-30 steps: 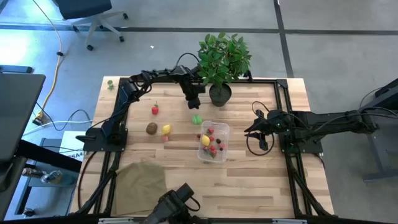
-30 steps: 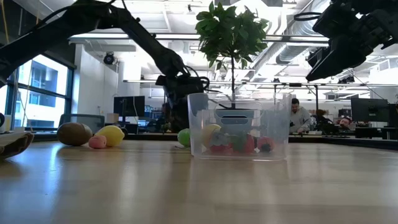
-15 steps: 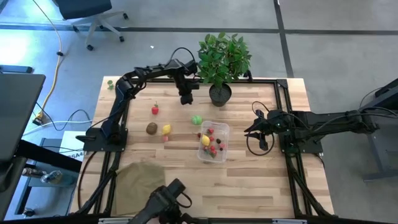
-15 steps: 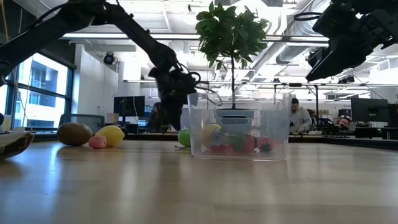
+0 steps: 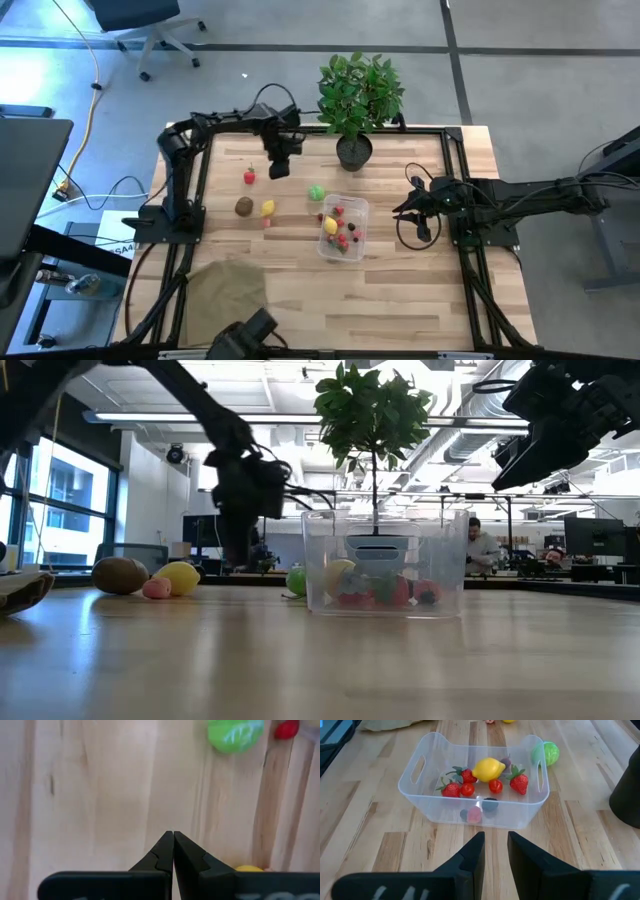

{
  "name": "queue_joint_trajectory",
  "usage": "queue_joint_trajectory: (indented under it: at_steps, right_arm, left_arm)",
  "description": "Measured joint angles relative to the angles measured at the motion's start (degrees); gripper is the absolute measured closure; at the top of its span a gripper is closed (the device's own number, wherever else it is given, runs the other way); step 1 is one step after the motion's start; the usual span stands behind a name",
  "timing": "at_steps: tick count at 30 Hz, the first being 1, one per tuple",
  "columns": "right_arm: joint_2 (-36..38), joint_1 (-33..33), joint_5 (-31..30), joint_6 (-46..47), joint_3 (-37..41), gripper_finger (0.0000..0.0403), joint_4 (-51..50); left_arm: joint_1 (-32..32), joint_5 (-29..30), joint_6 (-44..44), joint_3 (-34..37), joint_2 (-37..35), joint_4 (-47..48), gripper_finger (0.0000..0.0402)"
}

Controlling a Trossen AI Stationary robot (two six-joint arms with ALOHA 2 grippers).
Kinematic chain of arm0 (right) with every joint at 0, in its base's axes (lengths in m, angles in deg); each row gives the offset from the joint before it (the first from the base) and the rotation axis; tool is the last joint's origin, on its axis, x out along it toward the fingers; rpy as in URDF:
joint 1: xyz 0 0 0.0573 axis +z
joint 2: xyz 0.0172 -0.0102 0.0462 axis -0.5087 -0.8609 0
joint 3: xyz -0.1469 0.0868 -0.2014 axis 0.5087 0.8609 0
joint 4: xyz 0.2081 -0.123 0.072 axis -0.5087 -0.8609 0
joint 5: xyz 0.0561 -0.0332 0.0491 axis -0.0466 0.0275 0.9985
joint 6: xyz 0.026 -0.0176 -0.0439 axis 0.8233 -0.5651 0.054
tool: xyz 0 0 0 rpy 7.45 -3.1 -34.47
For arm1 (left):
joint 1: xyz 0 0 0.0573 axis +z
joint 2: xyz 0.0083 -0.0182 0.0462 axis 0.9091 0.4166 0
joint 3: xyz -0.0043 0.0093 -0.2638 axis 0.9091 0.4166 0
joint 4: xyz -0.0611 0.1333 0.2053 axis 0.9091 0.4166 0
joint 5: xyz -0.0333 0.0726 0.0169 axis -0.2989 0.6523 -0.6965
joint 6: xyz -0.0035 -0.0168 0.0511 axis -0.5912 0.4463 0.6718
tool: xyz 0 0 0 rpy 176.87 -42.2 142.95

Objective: Pick and placing Produce into tupperware
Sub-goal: Put the green cabbage into the transparent container

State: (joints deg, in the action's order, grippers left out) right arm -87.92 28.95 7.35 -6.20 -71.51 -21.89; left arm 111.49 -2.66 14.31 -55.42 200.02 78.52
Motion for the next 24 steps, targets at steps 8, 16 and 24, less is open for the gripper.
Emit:
queue_joint_trajectory:
  at_steps: [8, 16, 24]
  right_arm:
    - [0.0, 0.0, 0.0, 0.0, 0.0, 0.0329, 0.0]
    - [0.0, 0.0, 0.0, 0.0, 0.0, 0.0329, 0.0]
    - [0.0, 0.0, 0.0, 0.0, 0.0, 0.0329, 0.0]
  left_arm:
    - [-0.4, -0.5, -1.6, 20.2, -12.5, -19.2, 0.0401]
    - [-4.9, -0.9, -0.1, 34.1, -22.6, -40.8, 0.0401]
    - [-10.6, -1.8, 13.1, 36.1, -24.5, -47.9, 0.0401]
